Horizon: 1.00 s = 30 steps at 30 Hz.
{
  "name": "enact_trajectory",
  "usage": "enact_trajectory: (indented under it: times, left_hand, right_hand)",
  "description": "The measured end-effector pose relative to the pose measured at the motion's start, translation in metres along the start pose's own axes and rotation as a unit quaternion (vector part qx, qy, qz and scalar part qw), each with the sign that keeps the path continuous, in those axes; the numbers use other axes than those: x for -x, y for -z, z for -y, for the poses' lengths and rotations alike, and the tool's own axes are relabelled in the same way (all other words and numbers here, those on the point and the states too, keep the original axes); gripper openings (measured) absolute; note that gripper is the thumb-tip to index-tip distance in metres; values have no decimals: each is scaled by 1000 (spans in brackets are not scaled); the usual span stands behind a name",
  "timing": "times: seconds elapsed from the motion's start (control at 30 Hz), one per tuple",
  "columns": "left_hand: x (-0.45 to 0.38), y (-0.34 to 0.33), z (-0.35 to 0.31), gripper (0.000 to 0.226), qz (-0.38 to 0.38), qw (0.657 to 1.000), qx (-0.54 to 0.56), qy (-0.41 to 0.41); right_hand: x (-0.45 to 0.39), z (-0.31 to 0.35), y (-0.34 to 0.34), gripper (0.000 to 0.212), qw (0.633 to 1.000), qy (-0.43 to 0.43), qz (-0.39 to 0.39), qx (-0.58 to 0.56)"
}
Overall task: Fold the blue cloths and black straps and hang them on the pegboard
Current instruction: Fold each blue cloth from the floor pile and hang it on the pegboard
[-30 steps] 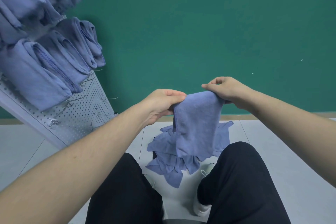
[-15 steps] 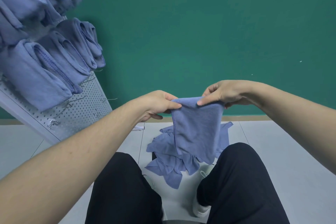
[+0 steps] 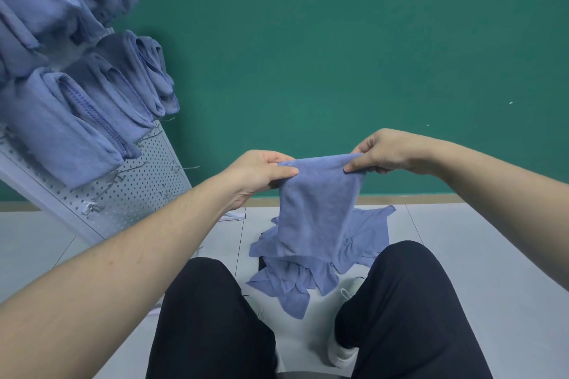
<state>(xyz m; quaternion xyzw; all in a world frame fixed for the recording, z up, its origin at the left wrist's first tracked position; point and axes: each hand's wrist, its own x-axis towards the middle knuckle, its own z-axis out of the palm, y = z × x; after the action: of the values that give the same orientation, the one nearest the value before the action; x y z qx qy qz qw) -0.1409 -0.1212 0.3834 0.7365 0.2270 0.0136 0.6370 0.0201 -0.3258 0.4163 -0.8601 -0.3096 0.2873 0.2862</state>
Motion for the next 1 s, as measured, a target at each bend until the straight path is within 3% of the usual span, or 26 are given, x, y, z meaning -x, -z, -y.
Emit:
enact_trajectory:
  times: [0.07, 0.2, 0.3, 0.57, 0.7, 0.87, 1.0]
  left_hand:
    - [1, 0, -1, 17, -8, 1000, -1, -7]
    - [3, -1, -2, 19, -61, 997, -36, -26]
    - [3, -1, -3, 17, -115, 986, -106, -50]
    - [-1, 2, -4, 20, -160, 945, -263, -111]
    - [2, 3, 1, 15, -123, 972, -169, -108]
    - [3, 1, 6, 11, -75, 992, 15, -98]
    - [2, -11, 4, 15, -113, 986, 62, -108]
  right_hand:
    - [-1, 0, 1, 24, 999, 21, -29, -7]
    - [0, 3, -3, 10, 996, 38, -27, -72]
    - [-1, 3, -4, 21, 994, 17, 0, -109]
    - [-5, 6, -10, 17, 998, 37, -31, 30]
    - [-6, 4, -9, 26, 995, 31, -89, -16]
    - [-9, 5, -26, 18, 983, 50, -102, -145]
    - [-11, 9, -44, 45, 974, 57, -170, -141]
